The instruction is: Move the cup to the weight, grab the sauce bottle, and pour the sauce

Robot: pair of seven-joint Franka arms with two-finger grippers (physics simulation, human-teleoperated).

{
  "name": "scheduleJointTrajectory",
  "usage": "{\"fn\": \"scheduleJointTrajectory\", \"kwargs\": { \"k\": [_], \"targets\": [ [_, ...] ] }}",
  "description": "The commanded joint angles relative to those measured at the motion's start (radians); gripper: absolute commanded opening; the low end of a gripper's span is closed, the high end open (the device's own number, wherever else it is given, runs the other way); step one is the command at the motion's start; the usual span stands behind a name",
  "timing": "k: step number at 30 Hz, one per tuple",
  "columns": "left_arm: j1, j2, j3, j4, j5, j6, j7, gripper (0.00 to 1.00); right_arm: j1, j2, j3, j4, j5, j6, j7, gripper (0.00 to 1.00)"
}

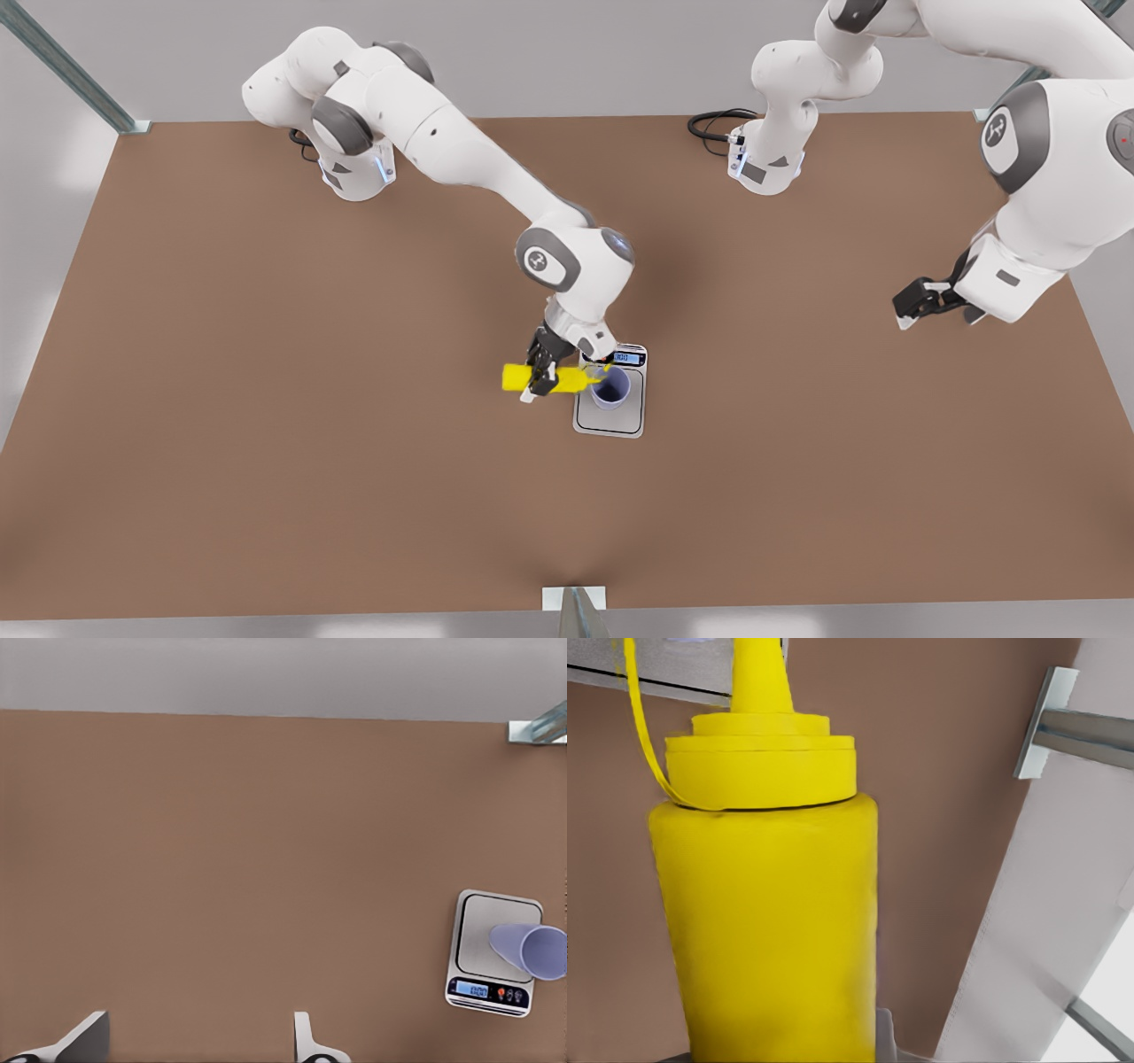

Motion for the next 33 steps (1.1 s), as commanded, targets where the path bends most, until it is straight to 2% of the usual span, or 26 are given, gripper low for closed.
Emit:
{"fn": "scheduleJointTrajectory", "kwargs": {
  "k": [1, 3, 8, 14, 21, 24, 31, 33],
  "targets": [
    [0.002, 0.0, 0.0, 0.0, -0.001, 0.0, 0.002, 1.0, -0.012, -0.005, 0.008, -0.008, 0.011, 0.0, -0.002, 0.52],
    [0.0, -0.002, 0.0, 0.0, 0.001, 0.0, 0.003, 1.0, -0.096, -0.023, 0.059, -0.012, 0.09, 0.004, -0.059, 0.52],
    [0.0, -0.022, -0.003, -0.002, 0.004, -0.018, 0.008, 1.0, -0.225, -0.029, 0.056, -0.012, 0.4, 0.069, -0.333, 0.52],
    [-0.002, -0.02, -0.011, 0.0, -0.001, -0.017, 0.01, 1.0, -0.409, -0.037, 0.054, -0.035, 0.856, 0.117, -0.8, 0.52],
    [-0.002, -0.022, -0.012, 0.0, -0.001, -0.018, 0.007, 1.0, -0.682, -0.038, 0.053, -0.186, 1.27, 0.062, -1.32, 0.52],
    [-0.002, -0.032, -0.011, 0.0, -0.001, -0.018, 0.007, 1.0, -0.725, -0.022, 0.054, -0.239, 1.474, 0.004, -1.392, 0.52],
    [-0.002, -0.031, -0.011, 0.0, 0.001, -0.018, 0.01, 1.0, -0.776, 0.09, 0.059, -0.241, 1.704, -0.096, -1.55, 0.52],
    [0.0, -0.032, -0.009, 0.0, 0.001, -0.018, 0.01, 1.0, -0.784, 0.118, 0.059, -0.239, 1.769, -0.104, -1.696, 0.52]
  ]
}}
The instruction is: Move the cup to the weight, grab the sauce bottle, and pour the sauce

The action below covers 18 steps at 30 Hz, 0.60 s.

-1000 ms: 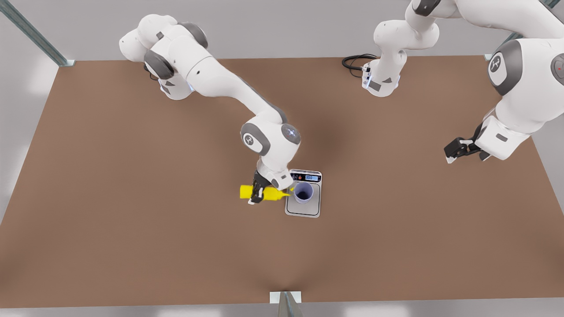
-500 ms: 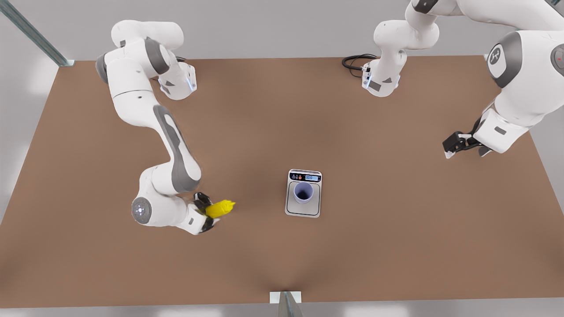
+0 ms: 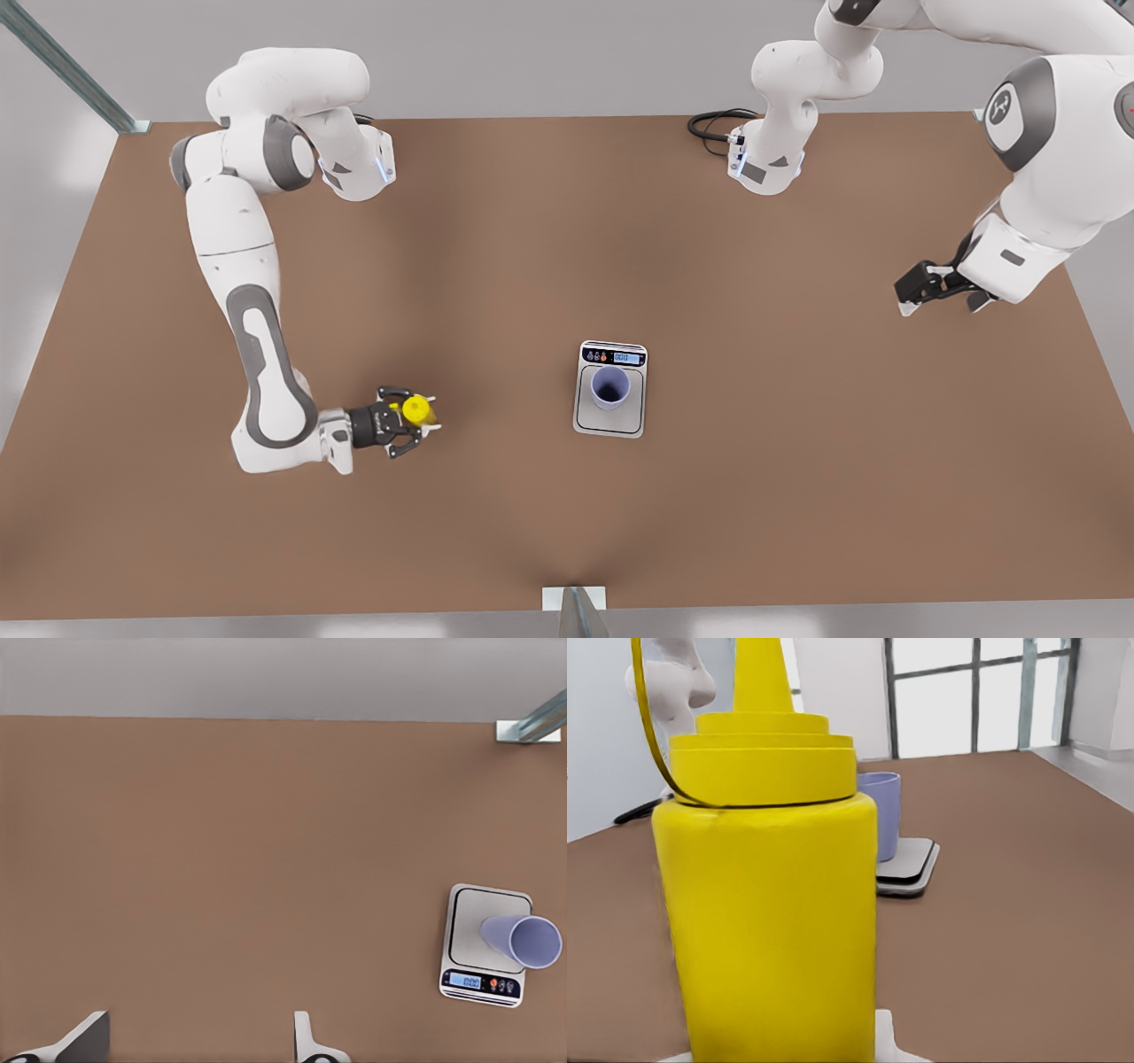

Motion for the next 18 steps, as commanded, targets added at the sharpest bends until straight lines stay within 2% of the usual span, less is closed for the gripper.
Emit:
{"fn": "scheduleJointTrajectory", "kwargs": {
  "k": [1, 7, 18],
  "targets": [
    [-0.001, 0.001, 0.0, 0.0, 0.0, 0.0, 0.0, 1.0, 0.0, 0.005, 0.0, 0.0, 0.006, 0.0, -0.028, 0.52],
    [0.0, 0.004, 0.0, -0.001, 0.0, 0.002, 0.0, 1.0, -0.011, 0.052, 0.0, -0.034, 0.126, 0.002, -0.134, 0.52],
    [0.0, 0.008, 0.002, -0.001, 0.003, 0.008, 0.0, 1.0, -0.011, 0.051, -0.009, -0.08, 0.129, 0.042, -0.099, 0.52]
  ]
}}
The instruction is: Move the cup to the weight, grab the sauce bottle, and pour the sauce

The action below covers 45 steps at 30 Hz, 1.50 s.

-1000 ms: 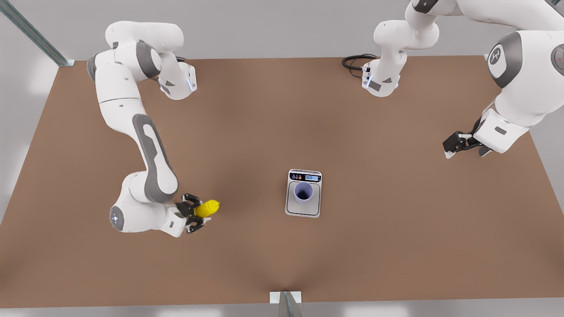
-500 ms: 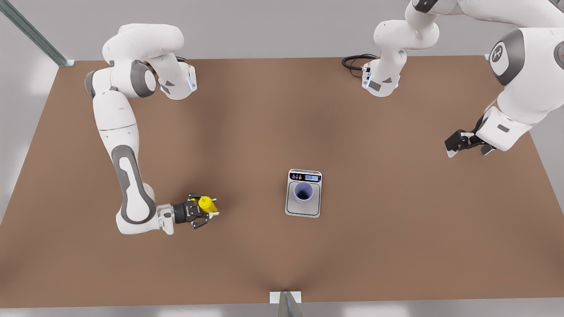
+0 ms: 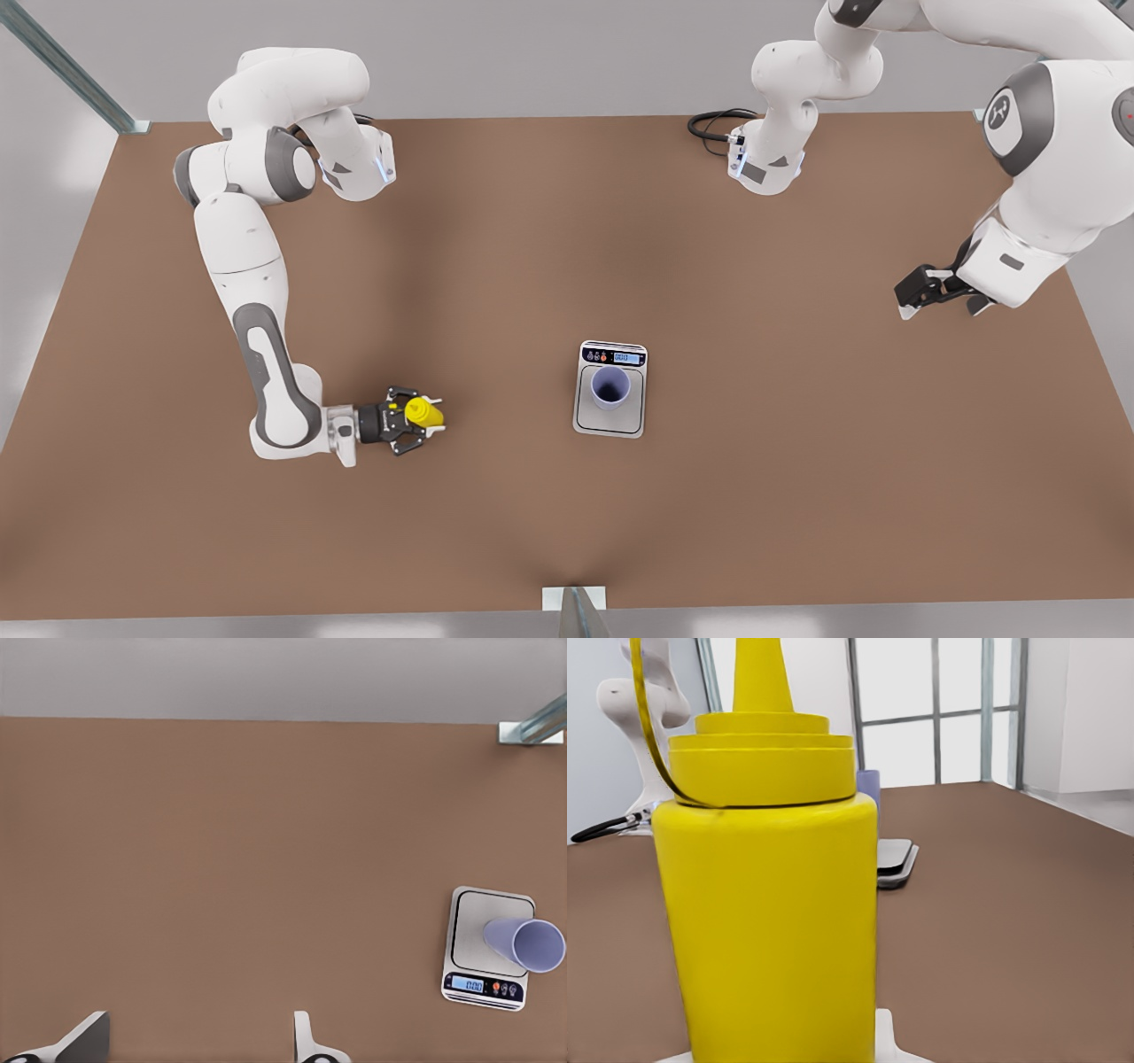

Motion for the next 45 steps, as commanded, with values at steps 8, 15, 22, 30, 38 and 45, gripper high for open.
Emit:
{"fn": "scheduleJointTrajectory", "kwargs": {
  "k": [8, 15, 22, 30, 38, 45],
  "targets": [
    [0.0, 0.001, 0.002, 0.001, -0.001, 0.002, 0.0, 1.0, -0.001, 0.0, 0.0, 0.0, 0.001, 0.0, 0.0, 0.73],
    [0.0, 0.0, 0.002, 0.001, -0.001, 0.003, 0.0, 1.0, -0.001, 0.001, 0.0, 0.0, 0.001, 0.0, 0.0, 0.73],
    [0.0, -0.008, 0.005, 0.002, 0.021, 0.005, 0.0, 1.0, -0.003, 0.0, 0.0, -0.002, 0.001, -0.003, -0.002, 1.0],
    [0.0, 0.0, 0.006, 0.013, 0.028, 0.005, 0.0, 1.0, -0.009, 0.001, -0.001, -0.003, 0.001, -0.004, -0.003, 1.0],
    [0.002, 0.005, 0.006, 0.013, 0.03, 0.006, 0.0, 1.0, -0.024, 0.0, -0.004, -0.007, -0.006, -0.01, -0.003, 1.0],
    [0.0, 0.005, 0.006, 0.013, 0.03, 0.006, 0.0, 1.0, -0.038, -0.008, -0.023, -0.03, -0.014, -0.018, -0.003, 1.0]
  ]
}}
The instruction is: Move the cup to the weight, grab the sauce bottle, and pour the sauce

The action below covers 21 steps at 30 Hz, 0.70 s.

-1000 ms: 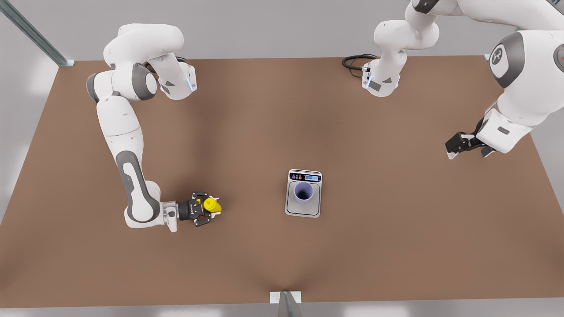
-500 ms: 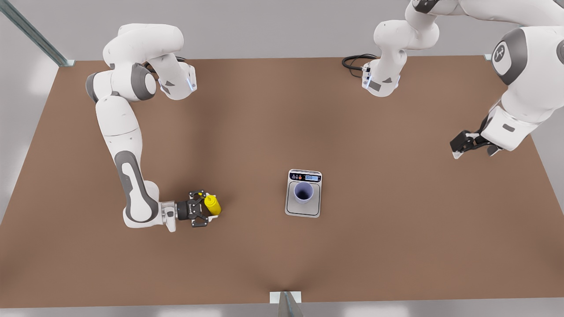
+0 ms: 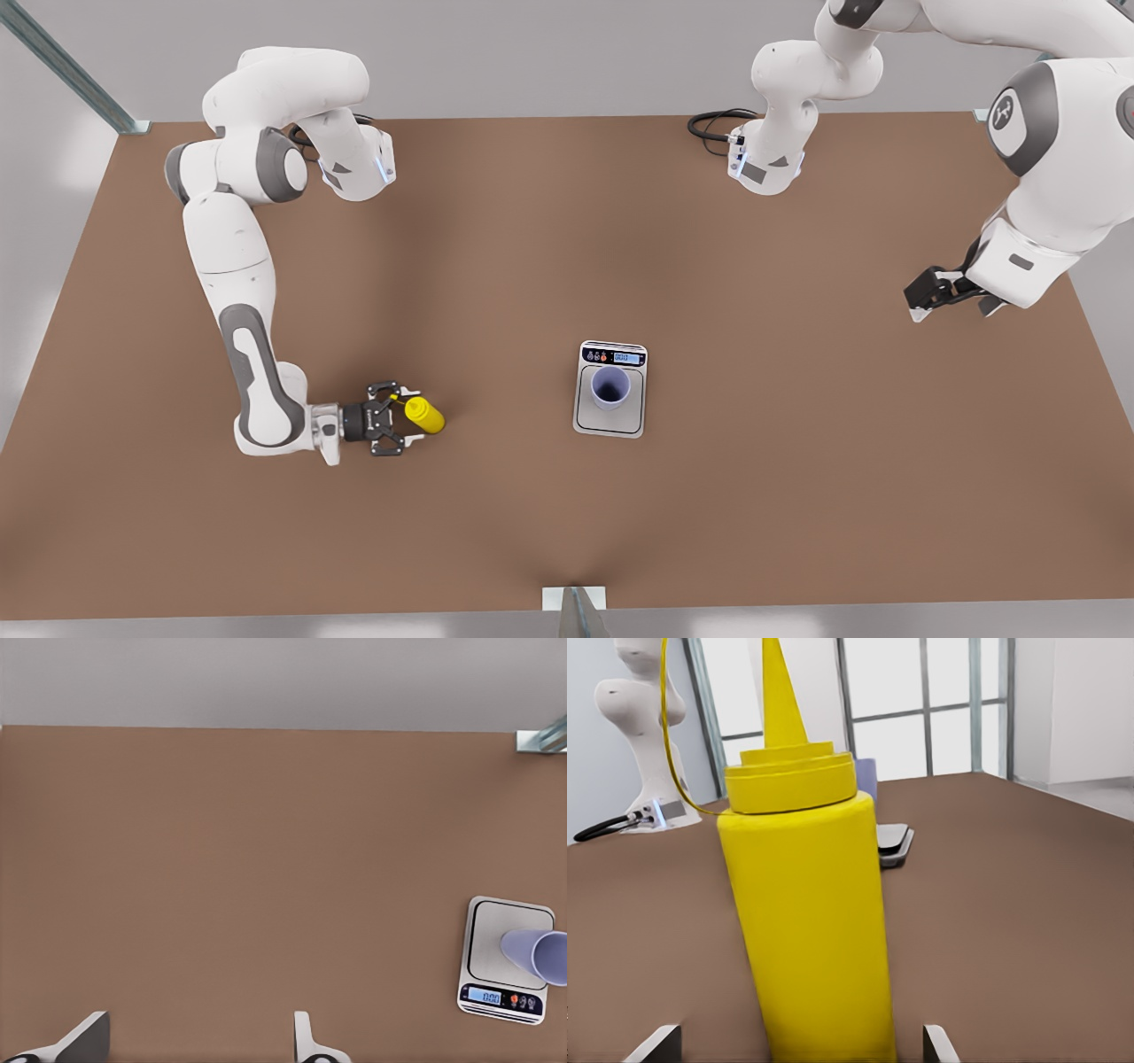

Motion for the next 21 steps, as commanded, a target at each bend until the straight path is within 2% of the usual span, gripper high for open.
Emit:
{"fn": "scheduleJointTrajectory", "kwargs": {
  "k": [1, 7, 10, 12, 13, 15, 16, 19, 21],
  "targets": [
    [0.001, 0.0, 0.0, 0.0, 0.0, 0.0, 0.0, 1.0, 0.001, 0.0, -0.005, -0.003, 0.0, -0.003, 0.0, 1.0],
    [0.001, 0.001, 0.002, -0.002, 0.0, 0.002, 0.0, 1.0, -0.044, -0.051, -0.062, -0.057, -0.113, -0.06, 0.003, 1.0],
    [-0.001, 0.0, 0.0, -0.002, -0.002, 0.0, 0.0, 1.0, -0.039, -0.108, -0.173, -0.002, -0.288, -0.098, 0.129, 1.0],
    [-0.001, 0.0, 0.0, -0.002, -0.002, 0.0, 0.0, 1.0, -0.041, -0.166, -0.193, 0.098, -0.495, -0.088, 0.363, 1.0],
    [0.001, 0.0, -0.002, -0.002, -0.002, 0.002, 0.0, 1.0, -0.025, -0.197, -0.231, 0.135, -0.554, -0.074, 0.55, 1.0],
    [-0.001, 0.0, -0.005, -0.002, 0.017, 0.0, 0.002, 1.0, 0.013, -0.237, -0.234, 0.243, -0.718, -0.057, 1.004, 1.0],
    [-0.001, 0.0, -0.003, -0.002, 0.018, 0.0, 0.0, 1.0, 0.013, -0.237, -0.232, 0.288, -0.742, -0.057, 1.098, 1.0],
    [0.001, 0.0, -0.006, -0.002, 0.015, 0.002, 0.002, 1.0, 0.004, -0.327, -0.234, 0.281, -0.83, -0.031, 1.465, 1.0],
    [-0.001, 0.0, -0.008, -0.002, 0.015, 0.002, 0.002, 1.0, 0.016, -0.502, -0.232, 0.149, -0.942, -0.022, 1.679, 1.0]
  ]
}}
